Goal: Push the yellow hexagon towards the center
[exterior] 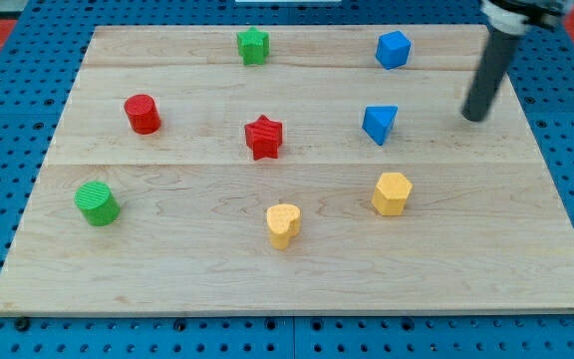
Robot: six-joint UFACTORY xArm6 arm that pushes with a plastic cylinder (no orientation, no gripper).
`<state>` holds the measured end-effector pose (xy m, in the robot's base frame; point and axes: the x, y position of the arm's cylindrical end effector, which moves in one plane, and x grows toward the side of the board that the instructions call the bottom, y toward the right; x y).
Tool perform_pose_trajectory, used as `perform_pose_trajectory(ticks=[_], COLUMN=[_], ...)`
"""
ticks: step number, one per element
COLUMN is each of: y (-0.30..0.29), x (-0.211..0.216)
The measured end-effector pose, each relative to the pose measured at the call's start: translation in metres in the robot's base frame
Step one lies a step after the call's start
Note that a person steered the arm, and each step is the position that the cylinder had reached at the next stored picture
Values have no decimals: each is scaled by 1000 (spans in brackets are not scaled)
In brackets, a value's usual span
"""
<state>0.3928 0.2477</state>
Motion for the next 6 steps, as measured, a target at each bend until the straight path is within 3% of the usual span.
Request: perform_pose_trajectory(ticks=[1,3,4,6], y=[17,22,8,-187], x=[36,68,114,117])
